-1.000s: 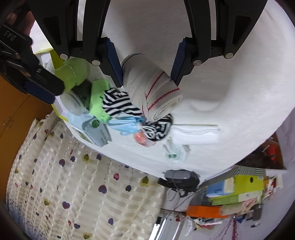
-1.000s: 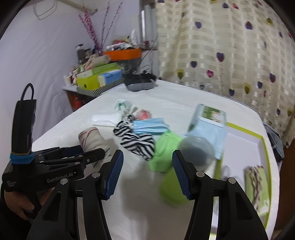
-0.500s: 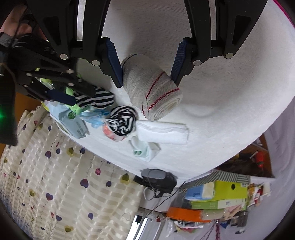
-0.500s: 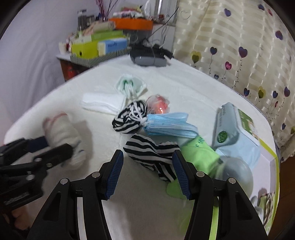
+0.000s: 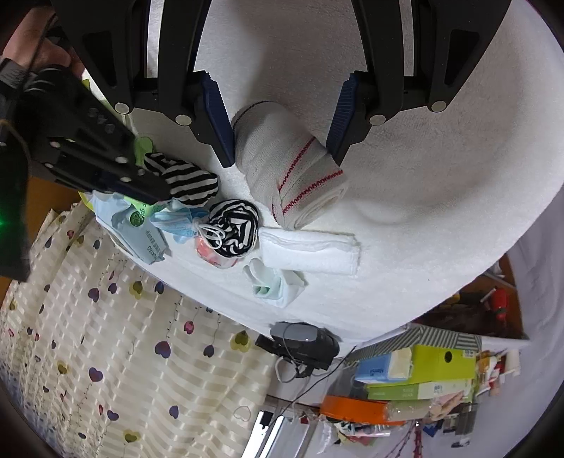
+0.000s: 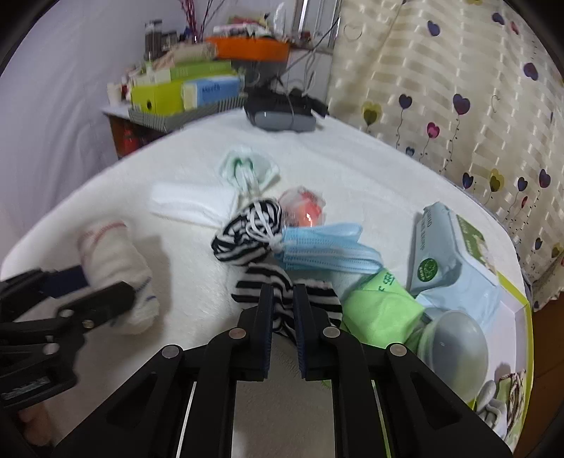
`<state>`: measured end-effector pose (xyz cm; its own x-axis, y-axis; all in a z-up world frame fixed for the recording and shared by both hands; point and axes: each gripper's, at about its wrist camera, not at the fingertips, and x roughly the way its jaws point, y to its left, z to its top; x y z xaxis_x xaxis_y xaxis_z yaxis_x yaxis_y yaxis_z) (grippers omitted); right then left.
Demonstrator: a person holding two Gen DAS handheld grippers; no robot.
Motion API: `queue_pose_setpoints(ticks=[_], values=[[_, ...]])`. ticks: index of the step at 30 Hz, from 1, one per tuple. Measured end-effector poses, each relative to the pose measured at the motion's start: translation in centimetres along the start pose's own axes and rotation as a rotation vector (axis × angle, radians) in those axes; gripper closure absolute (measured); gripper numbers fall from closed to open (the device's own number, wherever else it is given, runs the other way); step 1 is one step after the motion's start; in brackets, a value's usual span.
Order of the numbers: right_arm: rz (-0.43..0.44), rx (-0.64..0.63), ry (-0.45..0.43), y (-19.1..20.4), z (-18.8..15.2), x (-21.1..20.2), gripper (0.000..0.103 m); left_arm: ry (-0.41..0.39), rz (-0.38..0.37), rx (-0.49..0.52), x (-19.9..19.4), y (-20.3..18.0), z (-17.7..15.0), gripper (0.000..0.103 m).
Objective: Organize soft objects
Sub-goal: 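Grasp the black-and-white striped sock with the right gripper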
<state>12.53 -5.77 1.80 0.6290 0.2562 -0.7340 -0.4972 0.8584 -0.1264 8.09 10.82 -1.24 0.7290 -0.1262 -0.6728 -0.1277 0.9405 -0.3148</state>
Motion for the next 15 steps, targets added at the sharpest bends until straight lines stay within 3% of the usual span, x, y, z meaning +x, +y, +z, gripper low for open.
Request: queue_pose_setpoints(ticks=[10, 15], values=[[0.073, 0.049, -0.093, -0.8, -0.9, -4.3, 0.092, -0.035, -0.007, 0.041, -1.8, -2.1, 0.0, 0.051], [0.077, 0.033, -0.053, -1.2, -0.9, -3.2, 0.092, -0.037, -0.006, 0.043, -2.0, -2.3, -0.1, 0.051]])
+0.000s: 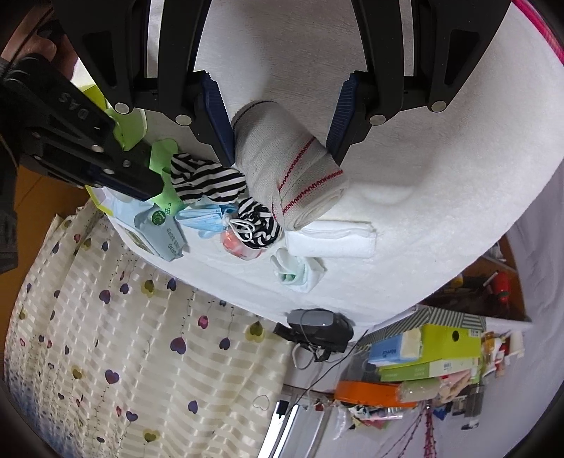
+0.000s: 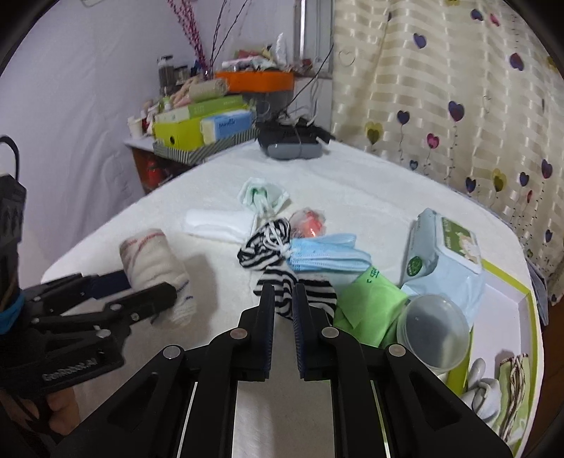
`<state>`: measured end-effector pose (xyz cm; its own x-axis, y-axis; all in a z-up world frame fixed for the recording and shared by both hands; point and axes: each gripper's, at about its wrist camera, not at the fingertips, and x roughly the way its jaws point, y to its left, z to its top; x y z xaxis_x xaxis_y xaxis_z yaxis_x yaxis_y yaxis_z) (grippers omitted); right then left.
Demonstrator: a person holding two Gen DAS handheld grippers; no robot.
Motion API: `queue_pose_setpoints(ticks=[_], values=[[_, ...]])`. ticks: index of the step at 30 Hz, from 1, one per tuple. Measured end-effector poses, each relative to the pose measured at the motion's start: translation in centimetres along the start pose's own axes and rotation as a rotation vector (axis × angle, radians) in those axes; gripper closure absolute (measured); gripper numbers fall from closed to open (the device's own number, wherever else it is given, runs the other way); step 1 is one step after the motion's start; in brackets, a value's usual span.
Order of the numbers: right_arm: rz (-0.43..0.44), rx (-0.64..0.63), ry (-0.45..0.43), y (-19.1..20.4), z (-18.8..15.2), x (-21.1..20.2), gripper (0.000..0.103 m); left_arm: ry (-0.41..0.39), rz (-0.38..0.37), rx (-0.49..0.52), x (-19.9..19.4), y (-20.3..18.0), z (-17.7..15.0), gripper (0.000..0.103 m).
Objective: Organize soft objects
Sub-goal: 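Grasp the black-and-white striped sock with the right gripper, then carry the striped sock toward the box with the right gripper while the left carries the white roll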
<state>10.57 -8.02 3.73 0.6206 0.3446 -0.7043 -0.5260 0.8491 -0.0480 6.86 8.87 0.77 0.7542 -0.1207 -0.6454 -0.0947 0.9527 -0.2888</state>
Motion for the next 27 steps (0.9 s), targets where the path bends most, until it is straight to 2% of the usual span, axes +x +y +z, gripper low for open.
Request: queue_pose_setpoints(ticks=[2, 4, 11, 12, 13, 15, 16, 19, 27], values=[[-0.022, -0.008, 0.042, 0.0, 0.2, 1.6, 0.080, 0.007, 0.004, -0.008, 0.1, 0.1, 0.0, 0.051], [-0.046, -0.032, 0.077, 0.2, 0.1, 2.9, 0.049, 0.014, 0.006, -0.012, 0.5, 0.3, 0.0, 0.051], [-0.104, -0.059, 0.168, 0.6, -0.1, 6.2, 0.049, 0.030, 0.007, -0.033, 1.4, 1.5, 0.1, 0.051], [-0.109, -0.062, 0.175, 0.6, -0.1, 6.5, 0.051, 0.031, 0.007, -0.037, 1.5, 1.7, 0.1, 0.051], [-0.113, -0.066, 0.182, 0.6, -0.2, 6.7, 0.064, 0.032, 0.008, -0.040, 1.6, 1.8, 0.1, 0.051], [-0.118, -0.064, 0.182, 0.5, -0.2, 6.8, 0.083, 0.034, 0.007, -0.044, 1.7, 2.0, 0.2, 0.051], [-0.121, -0.067, 0.179, 0.5, -0.2, 6.8, 0.088, 0.035, 0.006, -0.046, 1.7, 2.0, 0.1, 0.051], [-0.117, -0.070, 0.154, 0.7, -0.1, 6.1, 0.093, 0.036, 0.006, -0.047, 1.7, 2.1, 0.1, 0.051], [-0.064, -0.048, 0.066, 1.1, 0.5, 3.0, 0.094, 0.011, 0.003, -0.034, 0.7, 1.5, 0.3, 0.051]])
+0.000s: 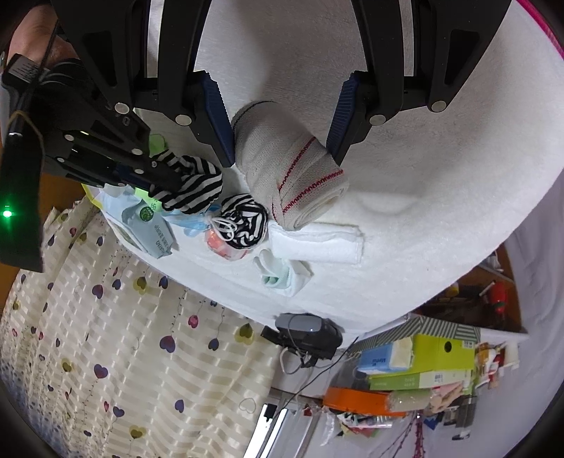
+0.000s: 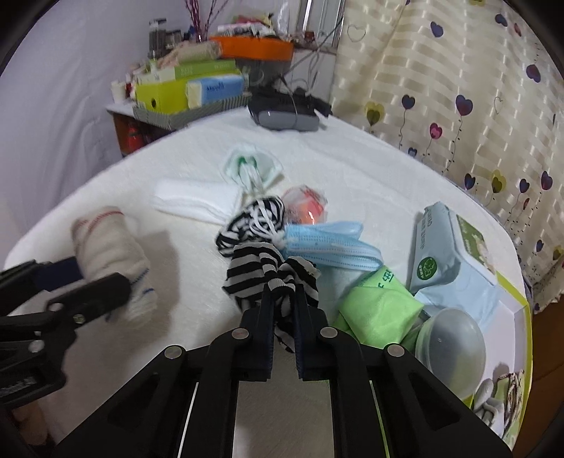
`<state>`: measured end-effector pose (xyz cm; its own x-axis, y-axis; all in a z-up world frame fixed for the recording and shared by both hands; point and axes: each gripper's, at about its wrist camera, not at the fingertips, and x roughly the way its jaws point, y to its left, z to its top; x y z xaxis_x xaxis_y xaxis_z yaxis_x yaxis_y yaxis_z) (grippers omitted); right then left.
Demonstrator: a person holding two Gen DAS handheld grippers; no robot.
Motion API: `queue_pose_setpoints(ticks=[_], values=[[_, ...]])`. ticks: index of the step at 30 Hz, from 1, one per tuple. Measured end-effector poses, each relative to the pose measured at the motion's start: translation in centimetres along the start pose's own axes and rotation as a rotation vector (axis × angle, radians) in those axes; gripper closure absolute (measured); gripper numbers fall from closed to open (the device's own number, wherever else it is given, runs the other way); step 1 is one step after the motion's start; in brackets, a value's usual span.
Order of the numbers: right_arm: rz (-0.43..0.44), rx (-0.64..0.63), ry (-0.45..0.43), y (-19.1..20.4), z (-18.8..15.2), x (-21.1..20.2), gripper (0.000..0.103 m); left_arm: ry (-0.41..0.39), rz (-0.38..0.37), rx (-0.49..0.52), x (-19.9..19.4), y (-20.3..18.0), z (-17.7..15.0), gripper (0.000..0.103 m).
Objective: Organize soft objects
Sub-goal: 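Carry the striped sock toward the box with the right gripper while the left carries the white roll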
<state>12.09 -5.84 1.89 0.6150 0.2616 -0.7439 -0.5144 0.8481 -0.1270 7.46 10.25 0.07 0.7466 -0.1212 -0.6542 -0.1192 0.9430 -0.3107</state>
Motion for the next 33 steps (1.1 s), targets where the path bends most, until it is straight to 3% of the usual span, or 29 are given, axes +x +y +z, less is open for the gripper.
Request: queue_pose_setpoints(ticks=[20, 33], values=[[0.030, 0.137, -0.235, -3.6, -3.9, -11.9, 0.094, -0.101, -0.055, 0.142, -6.1, -7.0, -0.7, 0.051], [-0.015, 0.236, -0.307, -7.6, -7.1, -16.1, 0.094, -0.113, -0.110, 0.247, -7.3, -12.6, -1.6, 0.051]])
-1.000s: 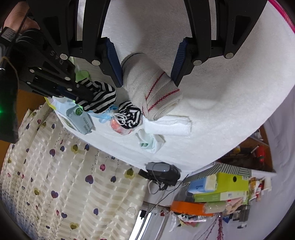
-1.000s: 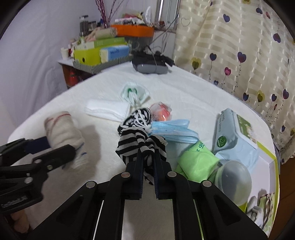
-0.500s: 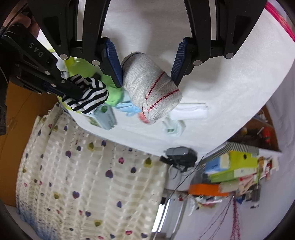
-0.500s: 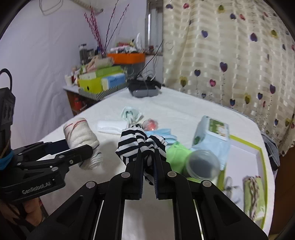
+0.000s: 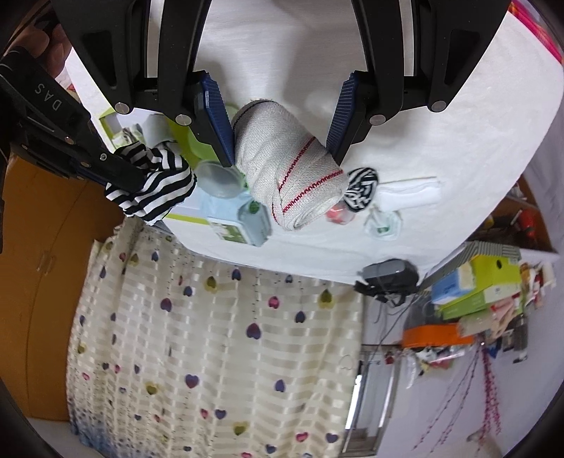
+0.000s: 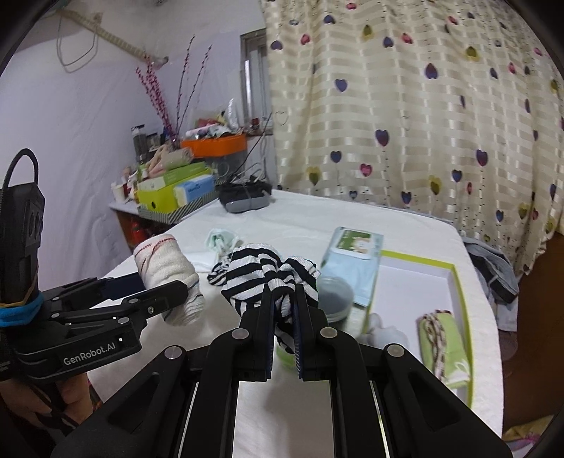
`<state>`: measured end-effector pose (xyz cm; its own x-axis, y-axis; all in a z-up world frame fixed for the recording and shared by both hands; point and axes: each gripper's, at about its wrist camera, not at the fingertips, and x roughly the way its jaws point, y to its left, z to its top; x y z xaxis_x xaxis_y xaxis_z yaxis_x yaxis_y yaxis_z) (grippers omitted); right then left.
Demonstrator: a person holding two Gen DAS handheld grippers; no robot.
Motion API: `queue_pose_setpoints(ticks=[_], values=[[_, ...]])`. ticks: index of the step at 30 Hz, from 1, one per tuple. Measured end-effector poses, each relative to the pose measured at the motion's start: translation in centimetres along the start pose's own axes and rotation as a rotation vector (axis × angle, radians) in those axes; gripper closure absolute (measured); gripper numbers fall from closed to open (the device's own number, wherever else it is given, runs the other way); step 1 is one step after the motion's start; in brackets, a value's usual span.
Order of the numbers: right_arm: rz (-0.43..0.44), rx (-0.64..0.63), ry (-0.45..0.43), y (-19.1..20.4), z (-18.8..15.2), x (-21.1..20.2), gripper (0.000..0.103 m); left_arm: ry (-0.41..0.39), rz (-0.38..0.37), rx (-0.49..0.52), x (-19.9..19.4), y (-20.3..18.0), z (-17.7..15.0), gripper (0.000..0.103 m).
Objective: Organize soft objects
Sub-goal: 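Carry the striped sock toward the box with the right gripper while the left carries the white roll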
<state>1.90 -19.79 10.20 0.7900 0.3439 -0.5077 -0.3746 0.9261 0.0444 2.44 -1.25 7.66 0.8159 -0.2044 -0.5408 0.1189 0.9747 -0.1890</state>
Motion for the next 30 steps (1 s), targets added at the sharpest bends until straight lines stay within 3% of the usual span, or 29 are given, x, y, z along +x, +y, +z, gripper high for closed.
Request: queue_pose_setpoints(ticks=[18, 30], values=[[-0.120, 0.132, -0.013, -7.4, -2.3, -2.5, 0.094, 0.028, -0.121, 0.107, 2.0, -6.9, 0.2, 0.051], [-0.188, 0.198, 0.023, -11.7, -4.3, -2.9, 0.094, 0.075, -0.216, 0.166, 4.1, -11.1, -0.4, 0.051]])
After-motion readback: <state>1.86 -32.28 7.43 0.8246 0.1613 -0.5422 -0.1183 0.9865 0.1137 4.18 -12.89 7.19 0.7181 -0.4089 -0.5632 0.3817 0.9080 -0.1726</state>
